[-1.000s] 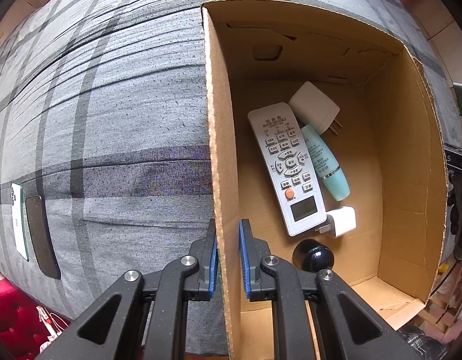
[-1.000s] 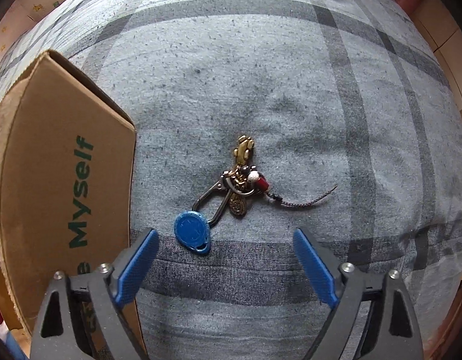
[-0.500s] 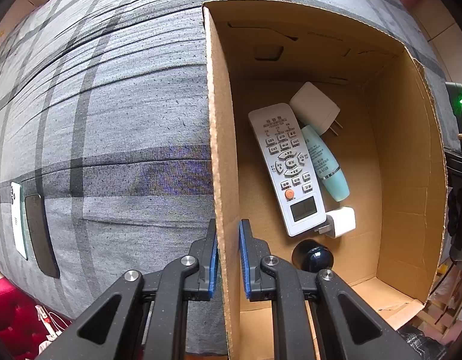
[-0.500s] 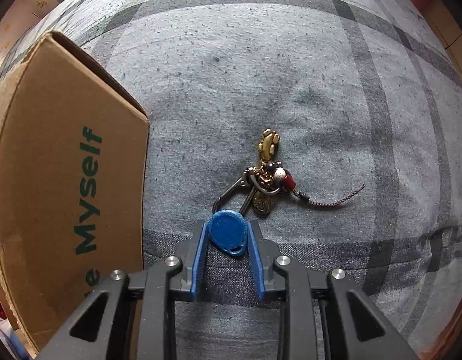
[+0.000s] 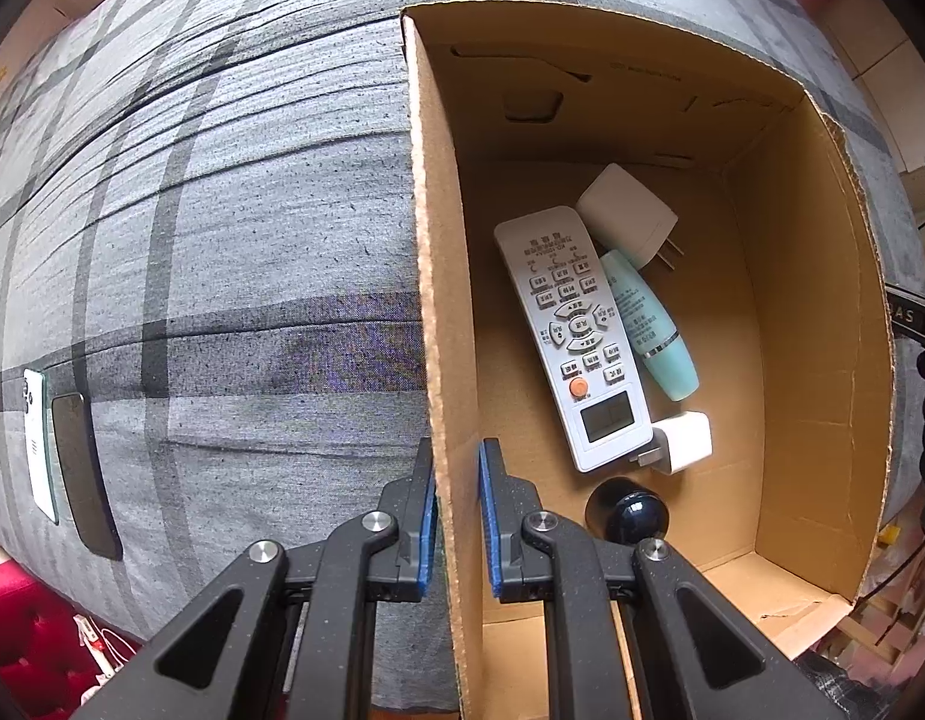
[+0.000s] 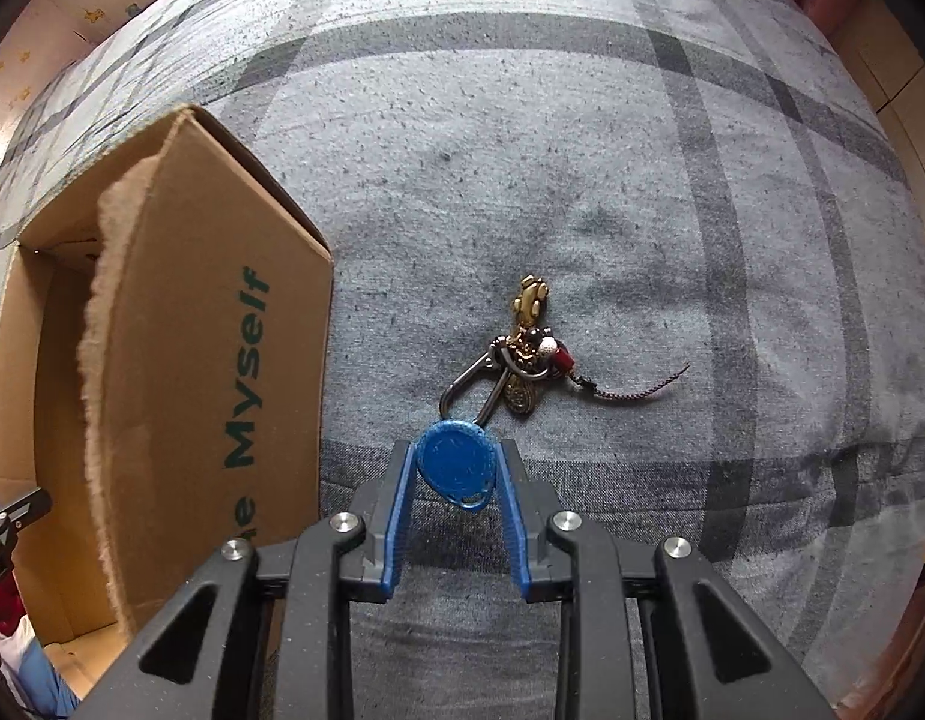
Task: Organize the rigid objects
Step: 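Grasp the blue key fob with the right gripper, then carry the blue fob into the box with the right gripper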
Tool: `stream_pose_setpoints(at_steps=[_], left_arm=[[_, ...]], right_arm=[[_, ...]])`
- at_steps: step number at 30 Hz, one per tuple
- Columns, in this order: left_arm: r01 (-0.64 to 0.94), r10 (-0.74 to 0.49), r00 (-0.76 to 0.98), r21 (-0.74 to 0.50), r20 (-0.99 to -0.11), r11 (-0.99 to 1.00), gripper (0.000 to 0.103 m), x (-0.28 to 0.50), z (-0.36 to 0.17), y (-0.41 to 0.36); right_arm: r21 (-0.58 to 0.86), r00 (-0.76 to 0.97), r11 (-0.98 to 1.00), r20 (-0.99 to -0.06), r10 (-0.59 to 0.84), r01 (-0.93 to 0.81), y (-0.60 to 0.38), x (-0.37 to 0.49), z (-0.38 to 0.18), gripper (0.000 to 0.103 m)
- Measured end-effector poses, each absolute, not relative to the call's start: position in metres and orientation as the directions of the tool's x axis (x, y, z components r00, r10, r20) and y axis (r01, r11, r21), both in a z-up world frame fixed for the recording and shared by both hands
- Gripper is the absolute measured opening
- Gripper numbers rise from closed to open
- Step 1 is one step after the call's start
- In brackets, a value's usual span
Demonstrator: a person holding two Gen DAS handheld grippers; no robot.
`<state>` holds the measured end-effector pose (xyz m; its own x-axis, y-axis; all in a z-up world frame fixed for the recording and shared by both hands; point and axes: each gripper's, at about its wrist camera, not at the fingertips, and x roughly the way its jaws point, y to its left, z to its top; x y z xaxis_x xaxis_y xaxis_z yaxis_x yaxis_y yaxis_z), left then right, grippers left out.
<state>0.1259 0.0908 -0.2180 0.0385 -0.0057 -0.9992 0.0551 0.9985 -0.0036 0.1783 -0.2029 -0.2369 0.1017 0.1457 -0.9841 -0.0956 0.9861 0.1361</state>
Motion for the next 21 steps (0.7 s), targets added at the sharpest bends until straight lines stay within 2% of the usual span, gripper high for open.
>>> stream_pose_setpoints(at_steps=[21], left_arm=[[0.073, -0.014, 0.053, -0.010, -0.998, 0.997, 0.013, 0.122, -0.213, 0.090]], right_arm=[[0.129, 0.190, 0.983, -0.970, 0.153, -0.133, -0.186, 0.160, -0.150, 0.028]])
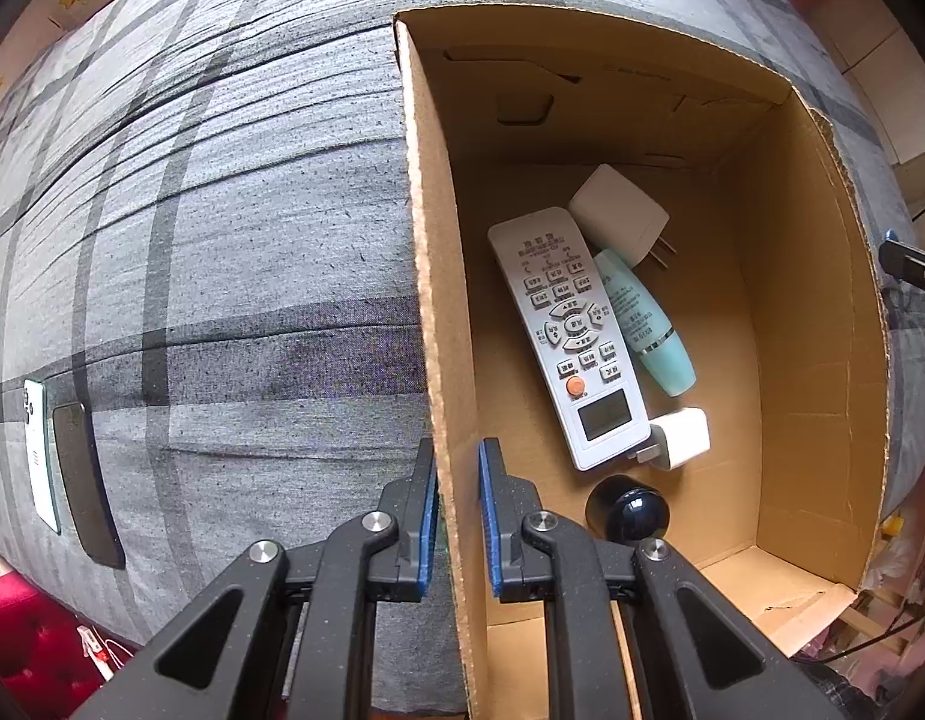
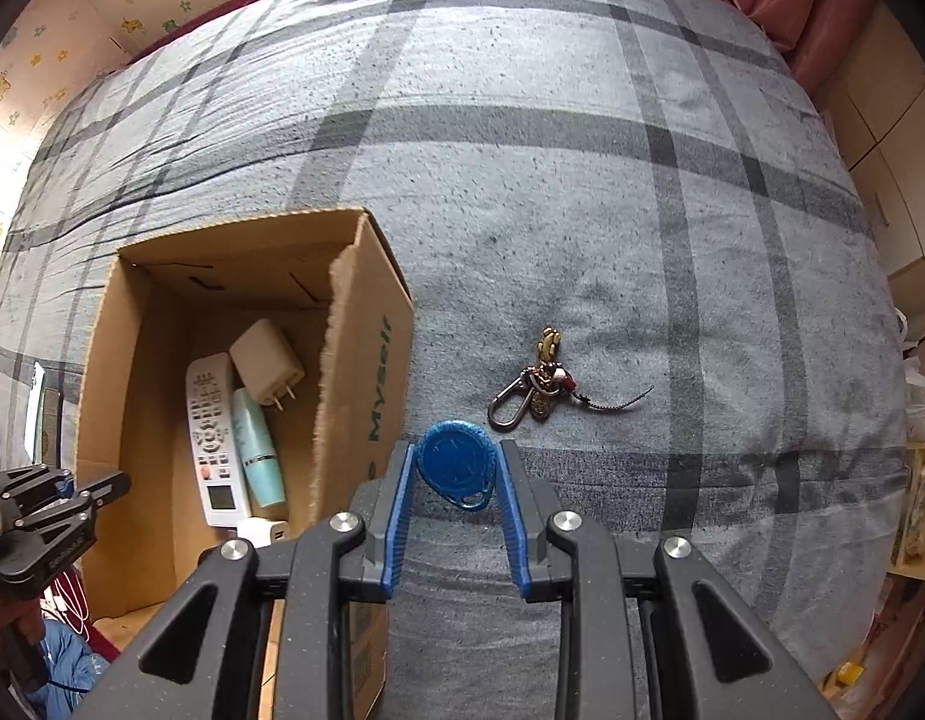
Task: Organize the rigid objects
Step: 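Carry the blue fob into the box with the right gripper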
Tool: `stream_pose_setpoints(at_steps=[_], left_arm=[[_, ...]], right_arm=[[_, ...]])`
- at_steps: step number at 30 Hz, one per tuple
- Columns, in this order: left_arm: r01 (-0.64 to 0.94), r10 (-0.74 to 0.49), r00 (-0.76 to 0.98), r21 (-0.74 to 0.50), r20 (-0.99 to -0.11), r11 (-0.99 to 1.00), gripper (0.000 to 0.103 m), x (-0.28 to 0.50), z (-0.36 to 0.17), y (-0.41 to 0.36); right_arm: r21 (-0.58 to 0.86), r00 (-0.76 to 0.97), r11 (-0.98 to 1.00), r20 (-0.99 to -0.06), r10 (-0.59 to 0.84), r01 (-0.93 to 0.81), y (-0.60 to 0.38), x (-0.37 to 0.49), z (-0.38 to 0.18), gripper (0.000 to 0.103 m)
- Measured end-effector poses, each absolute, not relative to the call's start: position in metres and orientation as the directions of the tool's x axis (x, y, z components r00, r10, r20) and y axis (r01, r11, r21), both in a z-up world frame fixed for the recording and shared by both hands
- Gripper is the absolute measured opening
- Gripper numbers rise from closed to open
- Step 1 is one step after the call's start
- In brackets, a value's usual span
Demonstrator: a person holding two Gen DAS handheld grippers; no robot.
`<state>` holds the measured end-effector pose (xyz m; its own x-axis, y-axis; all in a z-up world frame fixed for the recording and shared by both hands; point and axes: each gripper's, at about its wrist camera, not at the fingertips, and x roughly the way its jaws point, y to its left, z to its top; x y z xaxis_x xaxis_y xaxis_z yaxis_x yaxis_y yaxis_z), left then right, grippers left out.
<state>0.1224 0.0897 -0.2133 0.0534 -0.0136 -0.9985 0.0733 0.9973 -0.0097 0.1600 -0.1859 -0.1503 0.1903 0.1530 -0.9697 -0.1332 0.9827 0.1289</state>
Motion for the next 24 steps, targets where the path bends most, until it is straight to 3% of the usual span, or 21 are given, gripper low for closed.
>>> stream_pose_setpoints(at_steps=[24], left_arm=[[0.077, -0.024, 0.057, -0.020, -0.998, 0.997, 0.013, 0.122, -0.213, 0.093]], right_arm=[[0.193, 0.162, 0.935, -0.955, 0.249, -0.298, -0.110, 0.121, -0.109, 0.028]])
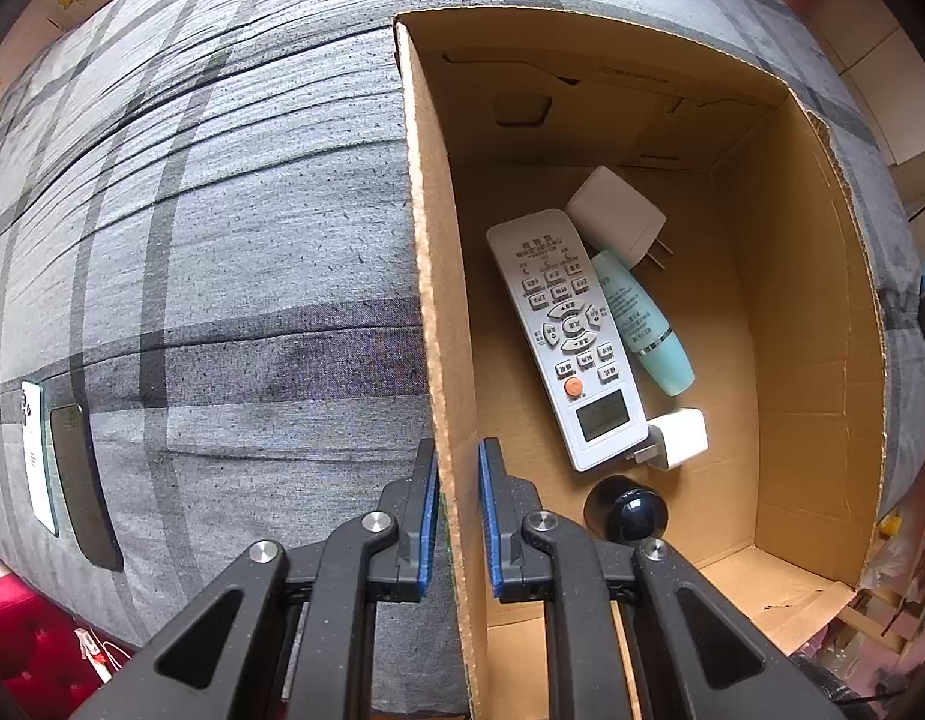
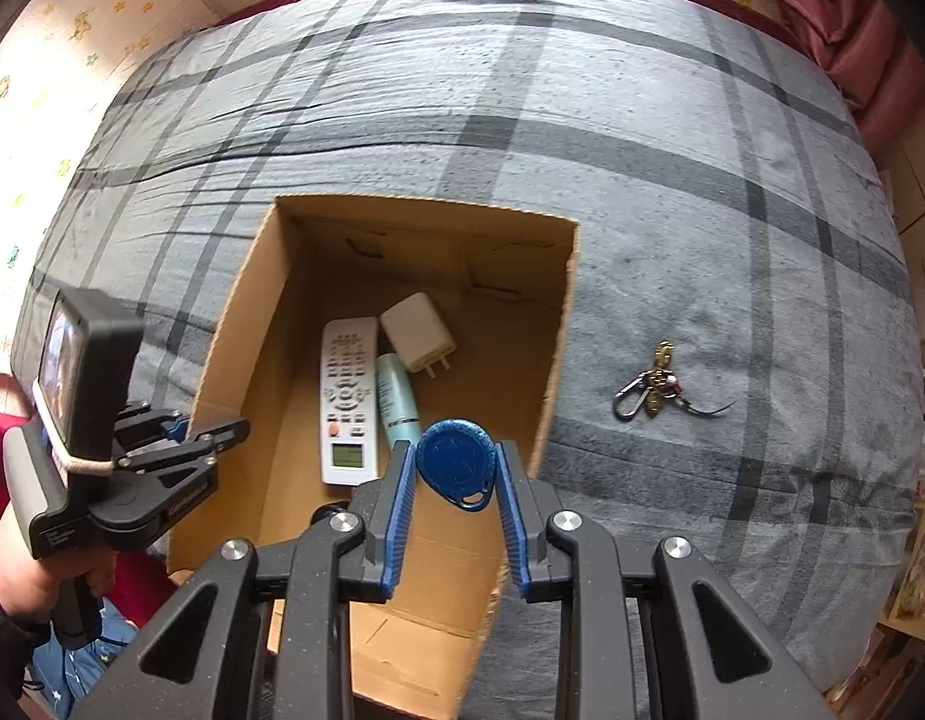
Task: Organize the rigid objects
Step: 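Carry the blue fob into the box with the right gripper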
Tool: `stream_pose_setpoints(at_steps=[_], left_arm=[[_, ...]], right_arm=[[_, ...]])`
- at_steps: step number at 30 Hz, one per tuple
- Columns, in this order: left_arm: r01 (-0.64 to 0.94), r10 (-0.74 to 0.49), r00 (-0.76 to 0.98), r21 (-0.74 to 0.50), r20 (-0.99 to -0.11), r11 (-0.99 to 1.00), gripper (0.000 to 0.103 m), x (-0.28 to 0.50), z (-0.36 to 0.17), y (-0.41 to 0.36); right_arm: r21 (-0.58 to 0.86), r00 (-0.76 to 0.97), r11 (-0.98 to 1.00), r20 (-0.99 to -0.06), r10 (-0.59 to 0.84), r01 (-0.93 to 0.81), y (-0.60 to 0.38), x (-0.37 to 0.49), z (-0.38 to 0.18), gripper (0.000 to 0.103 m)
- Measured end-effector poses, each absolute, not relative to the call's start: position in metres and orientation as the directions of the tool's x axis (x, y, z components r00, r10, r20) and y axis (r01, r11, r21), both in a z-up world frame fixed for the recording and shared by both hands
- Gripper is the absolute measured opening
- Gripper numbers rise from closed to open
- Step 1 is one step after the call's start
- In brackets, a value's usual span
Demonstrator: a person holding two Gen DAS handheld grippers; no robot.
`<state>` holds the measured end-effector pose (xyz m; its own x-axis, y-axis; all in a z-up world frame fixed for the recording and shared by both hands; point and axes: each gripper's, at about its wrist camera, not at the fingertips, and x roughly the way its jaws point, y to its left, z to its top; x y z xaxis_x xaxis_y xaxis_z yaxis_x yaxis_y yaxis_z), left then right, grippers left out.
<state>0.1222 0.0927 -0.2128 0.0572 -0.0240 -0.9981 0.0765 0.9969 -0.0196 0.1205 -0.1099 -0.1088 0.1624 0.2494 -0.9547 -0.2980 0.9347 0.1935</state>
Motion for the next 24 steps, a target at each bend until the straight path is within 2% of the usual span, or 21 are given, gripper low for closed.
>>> stream_pose_setpoints(at_steps=[24], left_arm=[[0.075, -0.031, 0.058, -0.027, -0.998, 0.997, 0.013, 0.123, -0.214, 0.095]], right_arm=[[0.215, 0.032, 0.882, -0.967, 0.251, -0.419, -0.044, 0.083, -0.168, 0.028]])
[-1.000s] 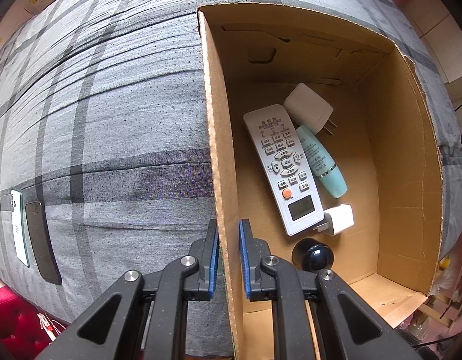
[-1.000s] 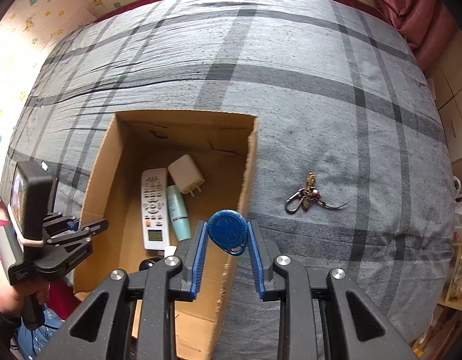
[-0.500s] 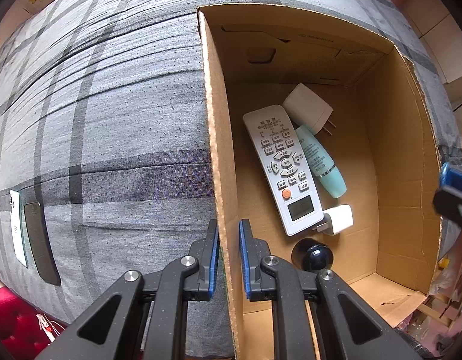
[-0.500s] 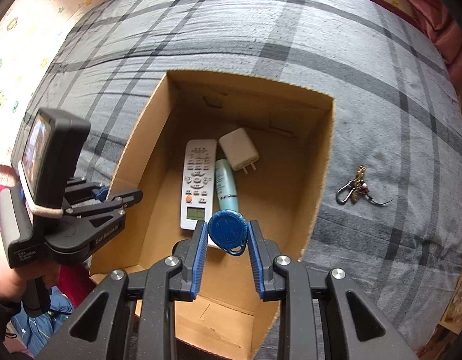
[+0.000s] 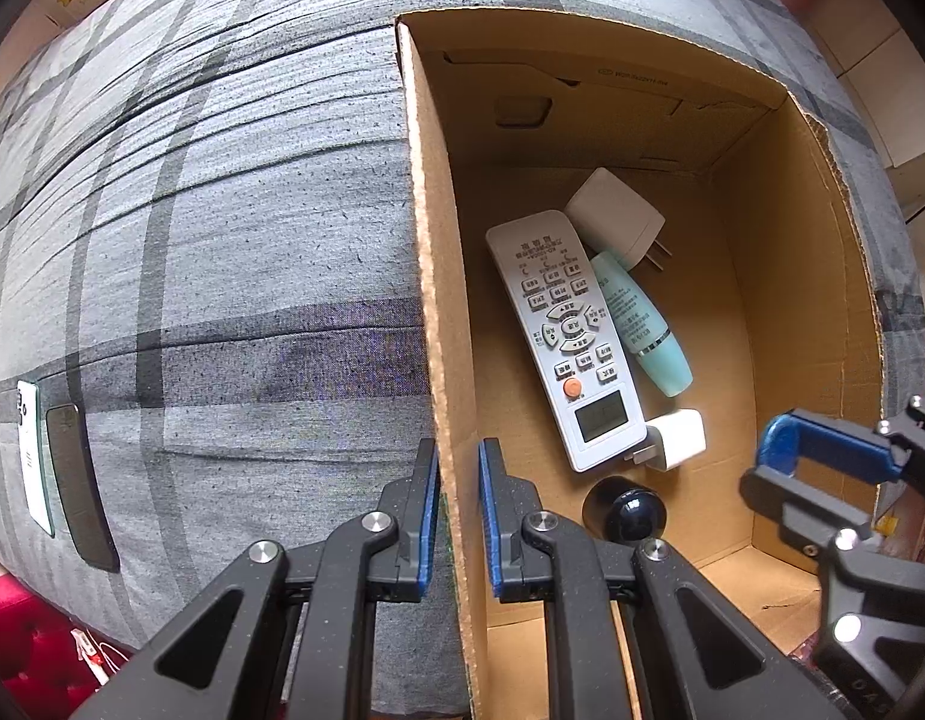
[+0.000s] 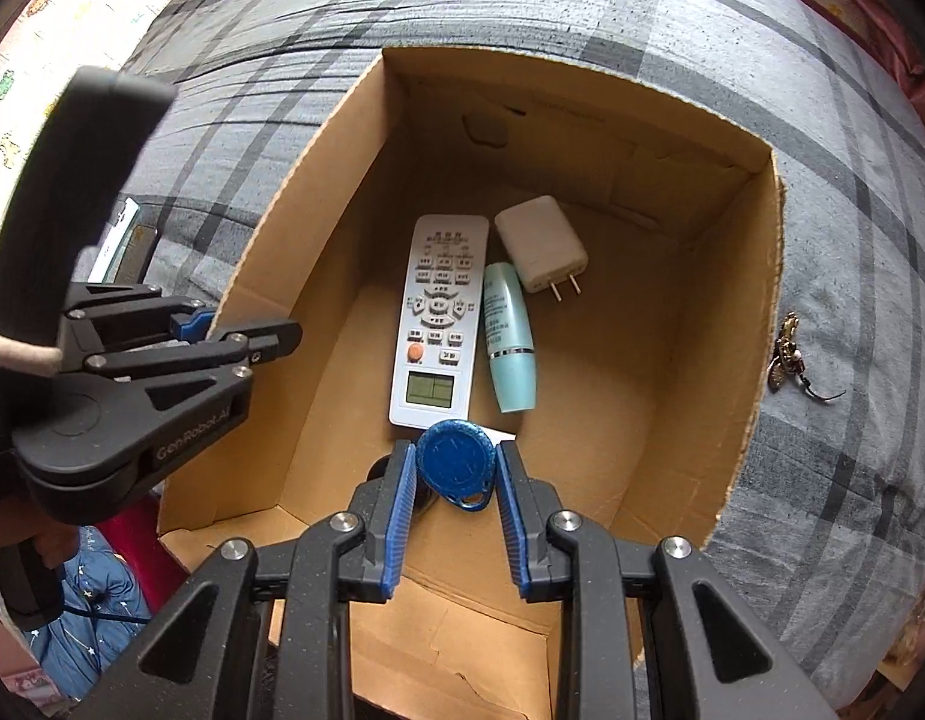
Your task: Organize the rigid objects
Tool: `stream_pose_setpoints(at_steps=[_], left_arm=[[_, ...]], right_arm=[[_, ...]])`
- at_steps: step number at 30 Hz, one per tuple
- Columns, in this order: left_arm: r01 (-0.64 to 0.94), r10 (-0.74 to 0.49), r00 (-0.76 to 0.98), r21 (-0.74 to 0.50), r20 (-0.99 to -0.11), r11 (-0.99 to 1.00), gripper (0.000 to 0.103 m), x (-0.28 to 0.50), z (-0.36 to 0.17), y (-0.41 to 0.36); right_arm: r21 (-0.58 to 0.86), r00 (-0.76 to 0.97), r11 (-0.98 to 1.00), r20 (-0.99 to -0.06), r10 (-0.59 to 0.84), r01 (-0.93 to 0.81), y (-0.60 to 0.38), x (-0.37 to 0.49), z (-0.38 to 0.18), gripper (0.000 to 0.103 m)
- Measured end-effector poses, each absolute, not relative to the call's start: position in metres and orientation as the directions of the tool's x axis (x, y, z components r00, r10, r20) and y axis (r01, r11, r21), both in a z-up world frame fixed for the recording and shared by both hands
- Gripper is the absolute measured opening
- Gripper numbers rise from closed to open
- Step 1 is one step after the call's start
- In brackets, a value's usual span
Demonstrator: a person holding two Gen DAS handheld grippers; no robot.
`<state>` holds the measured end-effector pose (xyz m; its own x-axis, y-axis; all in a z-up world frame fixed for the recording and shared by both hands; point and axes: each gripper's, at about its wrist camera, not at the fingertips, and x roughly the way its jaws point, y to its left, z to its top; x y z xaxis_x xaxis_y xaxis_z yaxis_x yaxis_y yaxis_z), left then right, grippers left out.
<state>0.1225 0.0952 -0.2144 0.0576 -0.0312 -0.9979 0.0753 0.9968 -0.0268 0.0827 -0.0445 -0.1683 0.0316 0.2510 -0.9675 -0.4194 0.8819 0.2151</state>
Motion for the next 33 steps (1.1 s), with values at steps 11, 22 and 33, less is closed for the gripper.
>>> stream_pose_setpoints(at_steps=[11, 22, 33], left_arm=[[0.076, -0.031, 0.058, -0.026, -0.998, 0.997, 0.014, 0.122, -0.215, 0.095], [0.077, -0.030, 0.058, -0.025, -0.998, 0.997, 0.014, 0.123, -0.215, 0.095], [0.082, -0.026, 0.059, -0.021, -0.998, 0.996, 0.014, 0.123, -0.216, 0.095]], right_arm=[[0.216, -0.022, 0.884, -0.974, 0.227, -0.416, -0.037, 0.076, -0.207, 0.028], [0.223, -0.044, 0.889, -0.974, 0.224, -0.399, -0.035, 0.080, -0.227, 0.028], [0.245, -0.046, 0.887, -0.968, 0.247, -0.391, -0.043, 0.085, -0.223, 0.044]])
